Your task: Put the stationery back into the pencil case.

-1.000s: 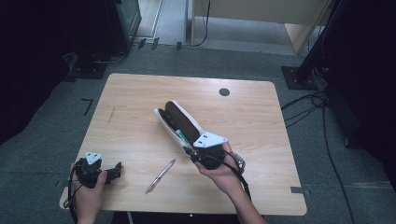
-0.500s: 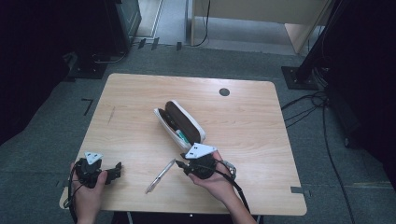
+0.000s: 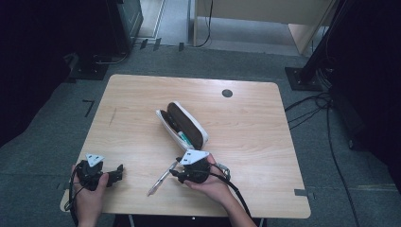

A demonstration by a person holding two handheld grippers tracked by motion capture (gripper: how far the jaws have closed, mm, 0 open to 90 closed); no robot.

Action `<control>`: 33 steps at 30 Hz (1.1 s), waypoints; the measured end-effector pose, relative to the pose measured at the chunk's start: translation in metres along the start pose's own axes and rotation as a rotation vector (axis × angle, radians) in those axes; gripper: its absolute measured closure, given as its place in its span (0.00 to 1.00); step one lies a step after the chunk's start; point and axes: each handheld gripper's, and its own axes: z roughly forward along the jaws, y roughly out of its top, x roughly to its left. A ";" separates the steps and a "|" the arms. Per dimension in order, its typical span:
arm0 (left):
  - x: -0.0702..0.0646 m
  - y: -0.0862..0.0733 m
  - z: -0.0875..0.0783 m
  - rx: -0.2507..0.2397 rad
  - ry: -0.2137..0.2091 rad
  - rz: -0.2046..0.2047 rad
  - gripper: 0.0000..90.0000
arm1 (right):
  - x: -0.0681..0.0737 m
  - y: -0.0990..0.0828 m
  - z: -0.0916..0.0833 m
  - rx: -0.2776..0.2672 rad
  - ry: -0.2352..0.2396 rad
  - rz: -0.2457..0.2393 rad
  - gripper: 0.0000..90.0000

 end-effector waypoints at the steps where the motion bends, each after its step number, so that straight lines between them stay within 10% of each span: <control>1: 0.000 0.000 0.000 0.001 0.000 0.001 0.00 | 0.000 0.000 0.000 -0.001 -0.001 0.002 0.53; 22: 0.000 -0.002 -0.004 -0.032 -0.009 0.007 0.14 | -0.004 -0.002 0.017 -0.034 0.048 -0.043 0.49; 33: 0.000 -0.002 -0.004 -0.033 -0.011 0.011 0.14 | 0.001 -0.003 0.023 0.038 0.053 -0.079 0.50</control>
